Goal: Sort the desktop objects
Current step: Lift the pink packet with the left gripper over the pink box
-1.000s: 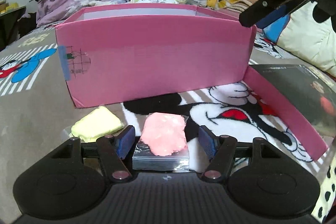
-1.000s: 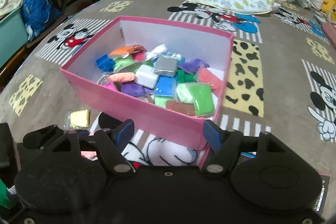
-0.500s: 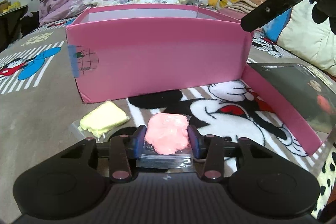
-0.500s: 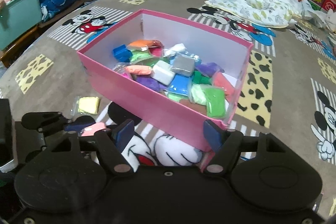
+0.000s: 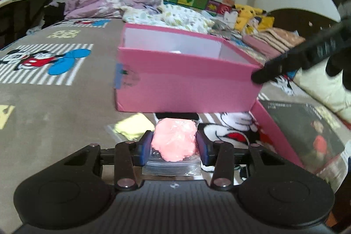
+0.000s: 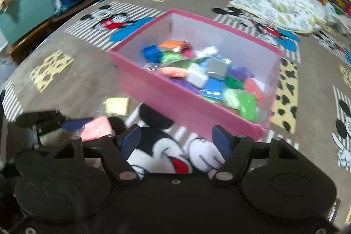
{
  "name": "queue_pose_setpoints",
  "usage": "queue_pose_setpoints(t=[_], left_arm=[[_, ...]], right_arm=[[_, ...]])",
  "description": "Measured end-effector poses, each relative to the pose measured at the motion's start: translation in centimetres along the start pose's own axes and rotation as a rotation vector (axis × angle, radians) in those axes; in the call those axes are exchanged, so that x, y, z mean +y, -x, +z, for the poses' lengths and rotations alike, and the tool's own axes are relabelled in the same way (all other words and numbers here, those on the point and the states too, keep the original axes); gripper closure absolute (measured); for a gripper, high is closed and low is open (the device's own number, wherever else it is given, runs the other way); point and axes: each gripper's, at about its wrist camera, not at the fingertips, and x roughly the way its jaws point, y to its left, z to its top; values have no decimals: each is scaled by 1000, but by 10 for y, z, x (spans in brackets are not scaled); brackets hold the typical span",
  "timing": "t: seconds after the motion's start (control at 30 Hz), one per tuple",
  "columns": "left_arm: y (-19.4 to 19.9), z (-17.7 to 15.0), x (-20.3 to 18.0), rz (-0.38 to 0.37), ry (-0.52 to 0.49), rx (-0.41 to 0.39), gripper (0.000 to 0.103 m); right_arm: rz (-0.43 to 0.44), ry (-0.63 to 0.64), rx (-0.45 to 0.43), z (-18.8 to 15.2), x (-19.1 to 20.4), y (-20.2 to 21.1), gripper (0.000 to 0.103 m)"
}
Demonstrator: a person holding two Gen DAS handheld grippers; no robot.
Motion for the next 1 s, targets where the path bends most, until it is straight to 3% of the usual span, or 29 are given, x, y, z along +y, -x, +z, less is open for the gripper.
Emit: queue_pose_setpoints(t=[0.2,0.37,0.5,0.7,1.0], left_arm=[[19,14,9,17,-30,-2,62],[34,36,14,25,-60,-16,62],[39,54,18,32,-72,-27,62],[33,73,19,36,-73,-23,62],[13,103,23,30,-32,-21,61]], right_arm=[[27,206,52,-4,31,-10,31],[47,272,108,-16,28,-18,31],[57,252,131,-22,16,-21,31],[60,258,140,-28,9,-24,31],[44,511,219,-51,32,-40,31]])
